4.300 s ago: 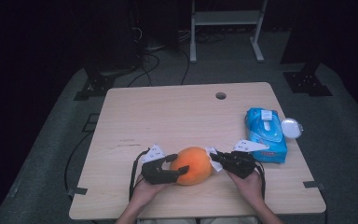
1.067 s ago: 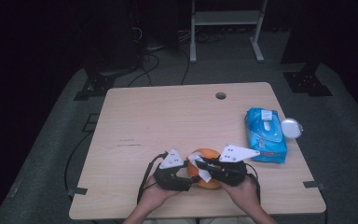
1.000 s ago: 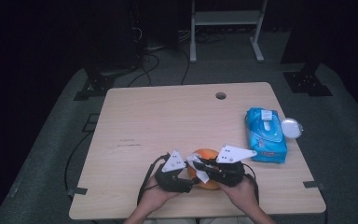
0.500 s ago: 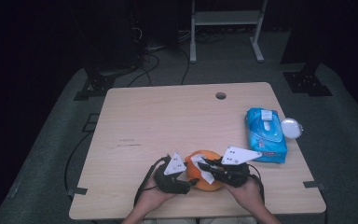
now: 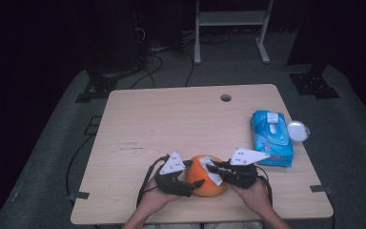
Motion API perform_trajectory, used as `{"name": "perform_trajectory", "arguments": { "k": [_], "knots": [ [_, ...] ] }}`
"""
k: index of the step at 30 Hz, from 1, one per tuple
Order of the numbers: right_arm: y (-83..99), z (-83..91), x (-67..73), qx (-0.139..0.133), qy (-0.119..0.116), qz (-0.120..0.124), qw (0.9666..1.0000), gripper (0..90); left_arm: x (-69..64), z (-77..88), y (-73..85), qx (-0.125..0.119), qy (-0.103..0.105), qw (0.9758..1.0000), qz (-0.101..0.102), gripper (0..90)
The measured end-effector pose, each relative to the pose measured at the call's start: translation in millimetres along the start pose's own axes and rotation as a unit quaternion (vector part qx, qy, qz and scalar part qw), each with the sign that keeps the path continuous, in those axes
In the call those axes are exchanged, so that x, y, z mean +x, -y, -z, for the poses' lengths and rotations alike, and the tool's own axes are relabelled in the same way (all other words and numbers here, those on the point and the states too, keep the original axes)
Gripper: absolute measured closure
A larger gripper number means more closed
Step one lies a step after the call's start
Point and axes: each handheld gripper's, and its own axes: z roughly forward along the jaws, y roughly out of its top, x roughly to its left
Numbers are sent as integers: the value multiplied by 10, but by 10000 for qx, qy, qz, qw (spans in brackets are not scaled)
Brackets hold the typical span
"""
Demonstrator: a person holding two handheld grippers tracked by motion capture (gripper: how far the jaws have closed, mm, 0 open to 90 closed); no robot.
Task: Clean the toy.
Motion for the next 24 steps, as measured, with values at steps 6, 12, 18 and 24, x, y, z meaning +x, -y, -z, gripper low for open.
{"name": "perform_trajectory", "arguments": {
  "k": [6,12,18,24],
  "knots": [
    [-6,2,-65,162,176,34,9997,811,133,2,103,164,-182,9988,415,368],
    [62,99,-171,234,279,-172,9992,810,229,46,143,51,-211,9979,616,339],
    [18,18,-51,37,45,-74,10000,809,133,4,58,-154,-219,9993,279,259],
    [35,18,-94,153,162,-87,9997,810,228,33,139,28,-340,9980,534,335]
  ]
}}
